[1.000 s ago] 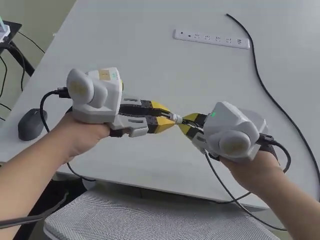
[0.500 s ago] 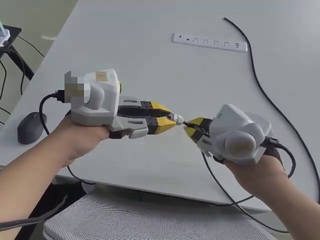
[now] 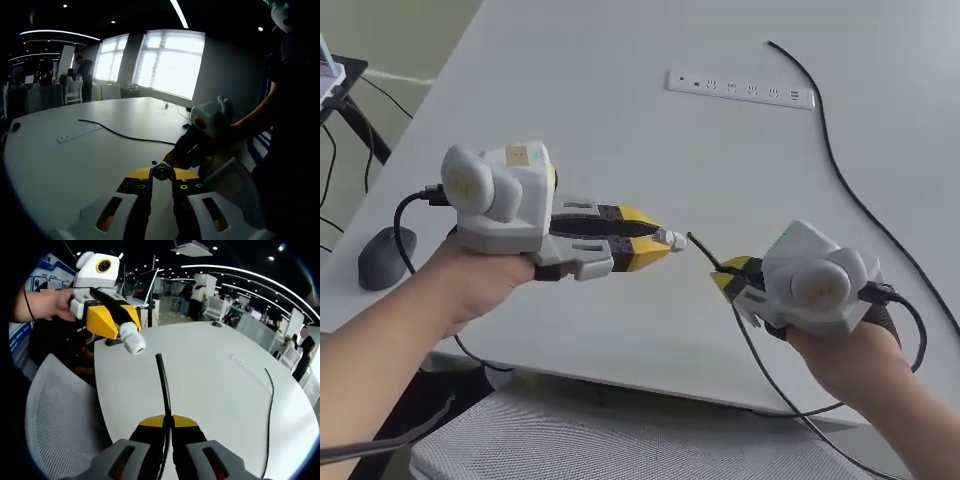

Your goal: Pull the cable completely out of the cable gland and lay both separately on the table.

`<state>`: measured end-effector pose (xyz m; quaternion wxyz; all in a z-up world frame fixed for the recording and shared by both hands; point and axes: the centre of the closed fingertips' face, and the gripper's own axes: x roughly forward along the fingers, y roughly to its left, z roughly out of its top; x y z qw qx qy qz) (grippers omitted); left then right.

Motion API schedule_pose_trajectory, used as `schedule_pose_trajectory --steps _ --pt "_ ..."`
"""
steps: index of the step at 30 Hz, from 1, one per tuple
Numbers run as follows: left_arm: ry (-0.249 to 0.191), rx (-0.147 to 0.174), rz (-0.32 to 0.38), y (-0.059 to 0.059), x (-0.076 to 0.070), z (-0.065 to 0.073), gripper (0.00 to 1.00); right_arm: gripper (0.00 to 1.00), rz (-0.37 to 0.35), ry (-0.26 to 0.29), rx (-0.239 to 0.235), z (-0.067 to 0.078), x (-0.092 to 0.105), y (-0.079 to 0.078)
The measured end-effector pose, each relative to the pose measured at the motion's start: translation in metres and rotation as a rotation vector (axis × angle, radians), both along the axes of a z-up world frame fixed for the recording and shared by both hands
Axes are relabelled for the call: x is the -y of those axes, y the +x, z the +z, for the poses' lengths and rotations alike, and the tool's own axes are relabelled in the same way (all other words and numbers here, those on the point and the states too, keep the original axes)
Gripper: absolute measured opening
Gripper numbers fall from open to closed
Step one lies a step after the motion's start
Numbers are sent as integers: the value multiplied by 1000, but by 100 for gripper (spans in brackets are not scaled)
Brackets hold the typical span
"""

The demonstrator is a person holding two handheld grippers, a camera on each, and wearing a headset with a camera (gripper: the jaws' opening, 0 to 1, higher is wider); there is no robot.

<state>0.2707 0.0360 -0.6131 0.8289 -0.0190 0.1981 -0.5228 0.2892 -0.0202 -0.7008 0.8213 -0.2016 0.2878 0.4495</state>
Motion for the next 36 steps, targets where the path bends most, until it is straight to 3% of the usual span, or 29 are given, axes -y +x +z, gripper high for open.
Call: schedule_pose_trajectory --steps 5,20,31,36 --pt "3 -7 -3 -3 1 -4 15 0 -26 21 -10 3 0 -1" --pt "15 -10 23 -4 -4 -11 15 0 -35 4 -21 6 0 3" --pt "29 2 41 -9 -10 -25 15 0 -48 -19 -28 10 -6 17" --pt "31 2 33 -8 -21 -33 15 0 -64 -30 -27 11 -16 29"
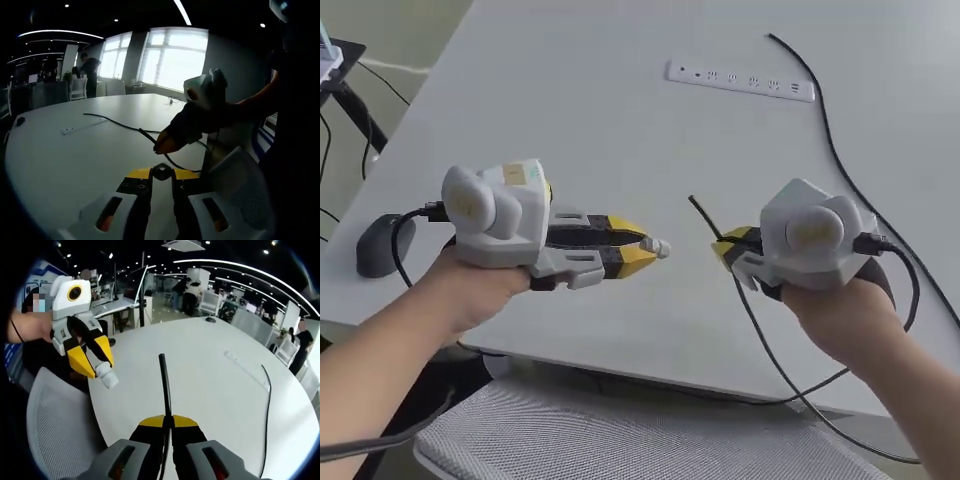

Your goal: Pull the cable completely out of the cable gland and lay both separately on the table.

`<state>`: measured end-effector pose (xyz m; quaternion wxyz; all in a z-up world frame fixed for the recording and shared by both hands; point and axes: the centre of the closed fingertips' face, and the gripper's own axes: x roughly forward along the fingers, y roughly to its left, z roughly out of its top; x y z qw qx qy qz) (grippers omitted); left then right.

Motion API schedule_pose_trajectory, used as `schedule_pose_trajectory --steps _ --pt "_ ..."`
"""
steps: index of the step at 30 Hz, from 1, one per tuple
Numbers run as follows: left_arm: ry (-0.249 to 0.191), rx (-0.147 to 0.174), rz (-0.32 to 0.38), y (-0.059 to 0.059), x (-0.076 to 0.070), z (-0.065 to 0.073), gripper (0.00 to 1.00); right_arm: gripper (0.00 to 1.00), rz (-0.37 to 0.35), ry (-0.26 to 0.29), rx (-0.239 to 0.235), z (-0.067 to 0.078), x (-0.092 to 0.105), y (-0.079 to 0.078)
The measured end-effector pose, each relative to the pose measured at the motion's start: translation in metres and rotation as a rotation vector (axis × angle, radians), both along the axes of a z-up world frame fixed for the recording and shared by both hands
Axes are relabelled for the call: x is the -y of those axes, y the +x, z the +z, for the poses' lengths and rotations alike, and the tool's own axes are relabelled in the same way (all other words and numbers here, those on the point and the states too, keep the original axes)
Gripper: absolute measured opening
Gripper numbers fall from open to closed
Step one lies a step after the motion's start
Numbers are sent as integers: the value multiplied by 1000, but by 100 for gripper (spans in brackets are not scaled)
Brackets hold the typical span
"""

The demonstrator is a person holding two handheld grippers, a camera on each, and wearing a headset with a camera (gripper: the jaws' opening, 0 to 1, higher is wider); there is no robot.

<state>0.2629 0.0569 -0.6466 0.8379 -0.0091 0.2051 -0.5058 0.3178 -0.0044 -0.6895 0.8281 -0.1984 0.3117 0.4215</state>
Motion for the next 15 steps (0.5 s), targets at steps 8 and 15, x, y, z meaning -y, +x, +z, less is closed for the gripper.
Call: schedule_pose_trajectory --steps 8,15 --pt "14 10 -3 3 -20 -9 15 0 -19 -8 -9 4 -24 15" --pt "21 -6 -6 5 -34 -26 15 0 -5 -34 -12 1 -50 31"
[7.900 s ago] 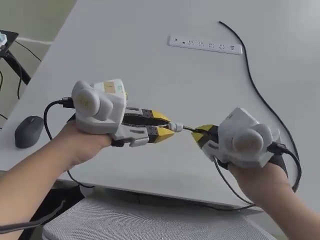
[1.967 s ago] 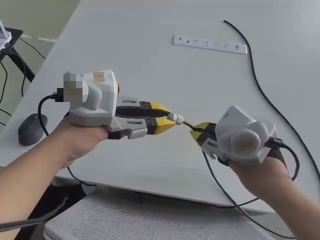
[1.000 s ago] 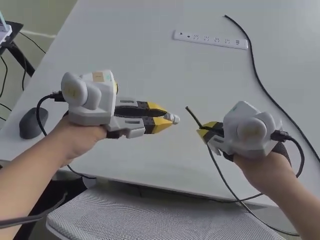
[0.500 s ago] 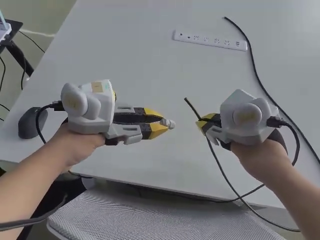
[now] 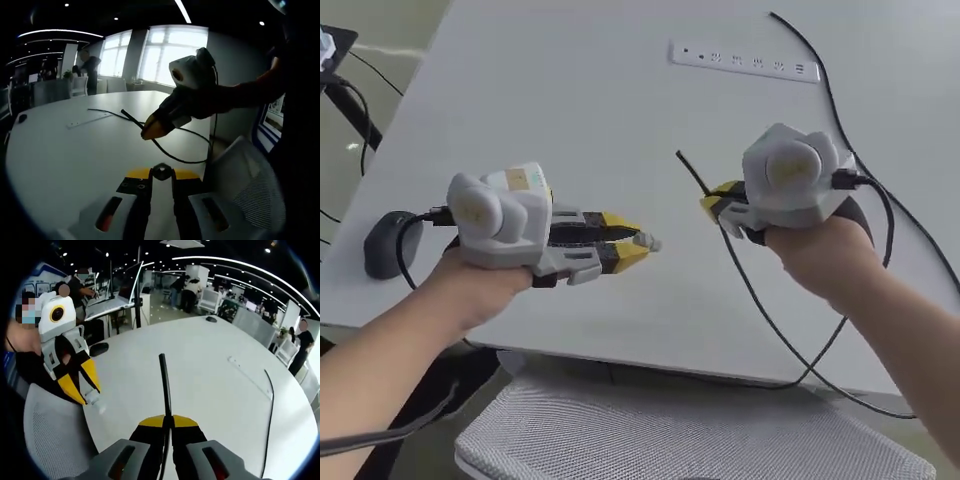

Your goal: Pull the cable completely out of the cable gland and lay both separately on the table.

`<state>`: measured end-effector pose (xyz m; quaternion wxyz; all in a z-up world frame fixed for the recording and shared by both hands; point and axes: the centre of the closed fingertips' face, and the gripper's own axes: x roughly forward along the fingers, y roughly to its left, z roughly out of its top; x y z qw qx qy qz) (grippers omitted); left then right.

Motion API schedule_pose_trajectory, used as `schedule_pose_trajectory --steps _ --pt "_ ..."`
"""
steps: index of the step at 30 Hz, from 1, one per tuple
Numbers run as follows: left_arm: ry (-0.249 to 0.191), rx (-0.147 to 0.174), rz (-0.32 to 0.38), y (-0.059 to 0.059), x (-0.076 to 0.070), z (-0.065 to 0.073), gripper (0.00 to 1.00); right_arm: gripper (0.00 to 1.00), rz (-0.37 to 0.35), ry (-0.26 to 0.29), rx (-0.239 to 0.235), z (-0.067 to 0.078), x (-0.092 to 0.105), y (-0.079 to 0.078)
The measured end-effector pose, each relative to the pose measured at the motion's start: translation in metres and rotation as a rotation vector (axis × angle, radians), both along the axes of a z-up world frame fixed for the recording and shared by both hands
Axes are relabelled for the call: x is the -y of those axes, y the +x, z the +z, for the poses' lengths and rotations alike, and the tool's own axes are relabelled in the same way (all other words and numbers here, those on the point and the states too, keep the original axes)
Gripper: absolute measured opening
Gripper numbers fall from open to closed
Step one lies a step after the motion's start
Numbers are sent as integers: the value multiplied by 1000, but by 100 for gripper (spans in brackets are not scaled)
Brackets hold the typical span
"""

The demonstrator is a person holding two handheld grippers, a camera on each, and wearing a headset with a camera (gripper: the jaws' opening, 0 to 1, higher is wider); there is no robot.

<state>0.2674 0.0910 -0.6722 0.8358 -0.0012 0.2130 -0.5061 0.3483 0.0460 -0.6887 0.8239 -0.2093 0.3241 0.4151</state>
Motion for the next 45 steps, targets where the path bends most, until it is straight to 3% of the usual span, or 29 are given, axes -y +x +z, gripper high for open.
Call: schedule_pose_trajectory --steps 5,9,16,20,28,34,41,45 --pt "21 -11 -12 -2 -5 -20 15 0 35 -50 6 -12 -13 8" --pt "10 -24 -11 -2 -11 -32 15 0 66 -89 24 -19 -26 12" --pt "8 -51 -13 -4 -22 -42 15 0 95 -94 36 -21 -62 26" --pt "1 -58 -10 -2 -30 -45 15 0 131 -115 44 -29 -83 28" --pt "-7 -84 2 0 -44 -65 15 0 259 -169 51 -54 -125 24" --pt "-9 -102 15 3 -50 -80 15 0 354 -172 65 -65 -160 25" --pt "-1 -129 48 5 -65 -101 15 0 470 -192 19 -89 -192 14" --pt "3 -149 69 8 -73 -112 15 0 488 -220 -1 -107 -195 12"
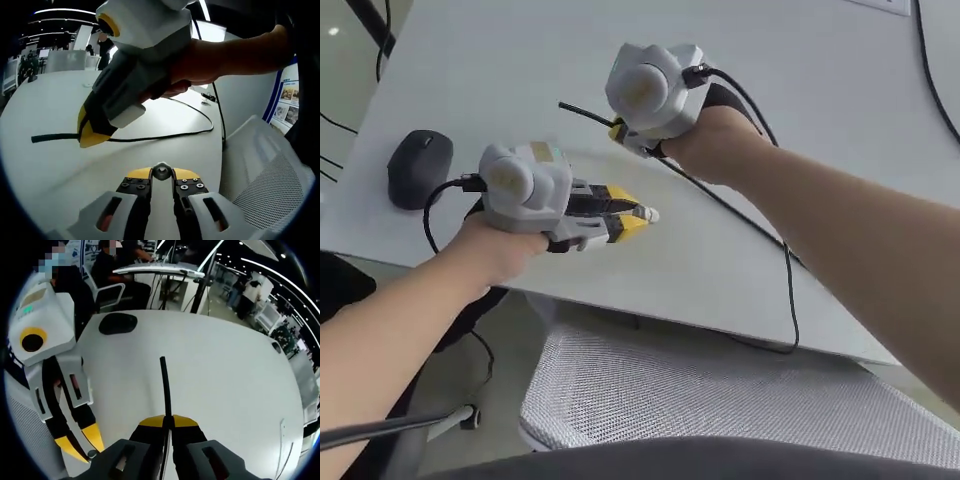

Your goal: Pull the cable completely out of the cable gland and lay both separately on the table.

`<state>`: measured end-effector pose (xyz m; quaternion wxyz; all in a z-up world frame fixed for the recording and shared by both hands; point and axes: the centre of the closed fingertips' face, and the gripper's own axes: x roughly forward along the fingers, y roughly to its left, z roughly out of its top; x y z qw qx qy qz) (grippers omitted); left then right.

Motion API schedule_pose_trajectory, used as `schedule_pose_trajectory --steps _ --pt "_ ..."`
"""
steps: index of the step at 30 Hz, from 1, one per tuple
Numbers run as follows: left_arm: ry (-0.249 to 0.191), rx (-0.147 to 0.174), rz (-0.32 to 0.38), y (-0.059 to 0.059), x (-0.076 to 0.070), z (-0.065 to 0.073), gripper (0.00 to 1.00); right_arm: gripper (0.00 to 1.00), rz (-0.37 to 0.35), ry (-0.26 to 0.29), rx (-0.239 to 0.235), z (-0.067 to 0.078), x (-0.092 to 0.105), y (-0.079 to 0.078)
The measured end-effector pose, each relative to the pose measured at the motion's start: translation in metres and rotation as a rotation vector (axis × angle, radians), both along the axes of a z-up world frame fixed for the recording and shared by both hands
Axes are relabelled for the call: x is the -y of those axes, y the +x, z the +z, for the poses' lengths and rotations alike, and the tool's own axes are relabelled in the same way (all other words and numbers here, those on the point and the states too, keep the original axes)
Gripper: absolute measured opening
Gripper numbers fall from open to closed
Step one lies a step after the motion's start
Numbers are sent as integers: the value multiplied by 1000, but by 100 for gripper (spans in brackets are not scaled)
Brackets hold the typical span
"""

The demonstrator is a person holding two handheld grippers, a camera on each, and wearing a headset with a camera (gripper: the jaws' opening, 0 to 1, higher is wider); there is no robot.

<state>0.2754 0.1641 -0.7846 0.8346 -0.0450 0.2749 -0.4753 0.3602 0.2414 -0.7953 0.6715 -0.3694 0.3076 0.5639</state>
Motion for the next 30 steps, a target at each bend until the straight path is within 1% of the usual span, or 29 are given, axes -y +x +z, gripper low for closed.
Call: schedule_pose_trajectory --steps 2,7,9,13,19,21,25,26,30 --pt "-9 -9 9 2 -3 -2 15 0 -2 -5 -10 -5 -1 -1" --pt "-2 -18 19 5 -8 -10 16 0 -1 -3 -31 -16 -2 -3" --pt "-6 -22 20 5 -9 -11 16 0 -7 -1 -40 -18 -3 -3" --pt "3 -28 20 5 -11 -15 16 0 -3 -5 -49 -22 -4 -5" --pt "8 -31 32 5 -14 -18 16 0 -11 0 -65 -26 -5 -6" --pt "-2 -34 39 5 -14 -18 16 0 -15 3 -70 -26 -5 -6" --pt "19 -36 36 3 -15 -23 16 0 -16 12 -74 -26 -5 -5" --pt "31 -38 34 2 -16 -25 16 0 -18 13 -73 -26 -5 -5" --pt "47 -32 33 1 -17 -26 16 0 -19 18 -71 -25 -5 -5"
